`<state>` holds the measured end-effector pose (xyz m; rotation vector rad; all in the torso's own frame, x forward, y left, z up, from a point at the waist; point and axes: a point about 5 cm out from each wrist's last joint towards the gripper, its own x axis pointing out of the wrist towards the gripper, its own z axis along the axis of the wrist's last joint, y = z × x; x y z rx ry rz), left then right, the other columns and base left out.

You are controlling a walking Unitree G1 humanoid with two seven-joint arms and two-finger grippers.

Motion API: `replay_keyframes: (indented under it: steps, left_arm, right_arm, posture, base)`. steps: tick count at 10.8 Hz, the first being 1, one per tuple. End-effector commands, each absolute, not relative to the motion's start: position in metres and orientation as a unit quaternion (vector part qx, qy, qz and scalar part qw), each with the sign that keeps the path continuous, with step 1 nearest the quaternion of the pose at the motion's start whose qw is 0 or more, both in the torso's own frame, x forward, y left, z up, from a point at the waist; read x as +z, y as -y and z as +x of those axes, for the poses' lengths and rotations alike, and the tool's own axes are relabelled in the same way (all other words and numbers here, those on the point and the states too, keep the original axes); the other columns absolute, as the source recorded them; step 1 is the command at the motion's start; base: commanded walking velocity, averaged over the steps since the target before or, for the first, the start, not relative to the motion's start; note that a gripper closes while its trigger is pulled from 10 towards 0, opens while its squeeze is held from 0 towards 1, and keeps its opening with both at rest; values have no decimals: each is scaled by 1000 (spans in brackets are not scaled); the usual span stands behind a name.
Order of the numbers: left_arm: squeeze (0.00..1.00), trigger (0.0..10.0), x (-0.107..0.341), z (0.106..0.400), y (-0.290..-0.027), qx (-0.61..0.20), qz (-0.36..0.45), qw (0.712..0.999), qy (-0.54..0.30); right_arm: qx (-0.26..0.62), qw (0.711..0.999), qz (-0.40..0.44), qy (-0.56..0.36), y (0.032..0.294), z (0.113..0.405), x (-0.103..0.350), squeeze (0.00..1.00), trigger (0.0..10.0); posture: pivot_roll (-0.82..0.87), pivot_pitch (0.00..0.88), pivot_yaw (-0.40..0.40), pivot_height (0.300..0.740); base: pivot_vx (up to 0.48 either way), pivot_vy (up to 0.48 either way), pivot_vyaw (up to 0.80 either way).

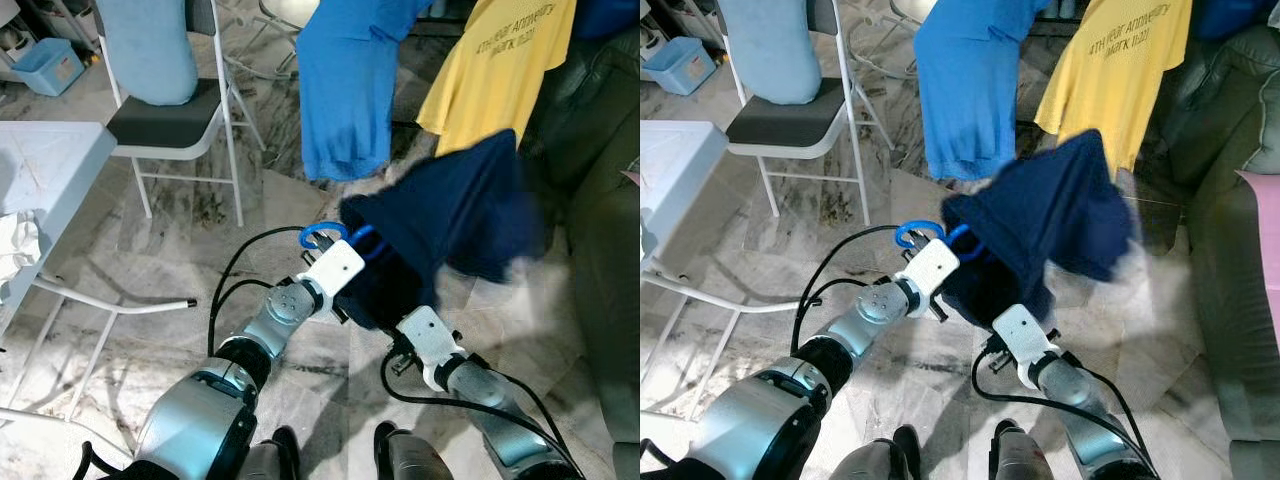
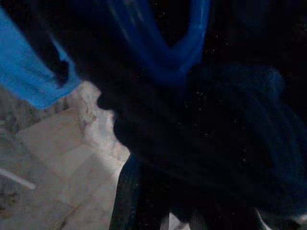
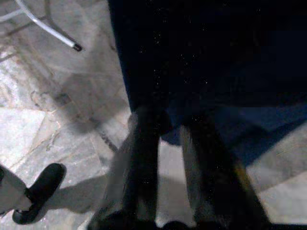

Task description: Hang hanger

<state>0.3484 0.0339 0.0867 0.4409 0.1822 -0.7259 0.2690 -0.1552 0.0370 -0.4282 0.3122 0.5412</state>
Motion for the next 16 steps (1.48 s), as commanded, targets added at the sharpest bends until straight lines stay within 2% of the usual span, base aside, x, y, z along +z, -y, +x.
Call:
replay_keyframes:
  steps: [1, 3, 4, 7, 8, 12, 14, 16]
  left_arm:
    - [0, 10000, 95, 355, -39, -335, 210, 915, -78]
    - [0, 10000, 97, 359, -45, -316, 214, 921, -78]
    - [0, 10000, 98, 361, -50, -298, 220, 925, -79]
    - [0, 10000, 101, 366, -61, -271, 234, 931, -76]
    - [0, 10000, 101, 367, -66, -269, 252, 927, -74]
    - [0, 10000, 88, 361, -83, -302, 343, 886, -78]
    - [0, 10000, 81, 356, -87, -322, 392, 858, -77]
    - [0, 10000, 76, 353, -88, -333, 415, 843, -80]
  right_arm:
    - [274, 924, -211, -163, 156, 262, 32, 1000, 10000]
    - [231, 931, -265, -97, 166, 269, 48, 1000, 10000]
    - [231, 937, -256, -58, 167, 272, 63, 1000, 10000]
    - [321, 900, -292, -39, 170, 260, 86, 1000, 10000]
    - [331, 887, -320, -31, 180, 258, 104, 1000, 10000]
    - [308, 859, -407, 40, 198, 270, 169, 1000, 10000]
    - [324, 834, -441, 64, 192, 273, 192, 1000, 10000]
    - [340, 818, -456, 87, 183, 277, 209, 1000, 10000]
  posture:
    - [-250, 235, 127, 740]
    - [-253, 234, 129, 740]
    - [-252, 234, 131, 740]
    - [-250, 235, 136, 740]
    - [-252, 235, 137, 740]
    - [-260, 246, 140, 740]
    - [-254, 246, 138, 740]
    - [-253, 246, 140, 740]
  base:
    - [0, 0, 0]
    - [0, 0, 0]
    - [0, 0, 0]
    - [0, 0, 0]
    - [0, 0, 0]
    - [0, 0, 0]
    - [0, 0, 0]
    - [0, 0, 0]
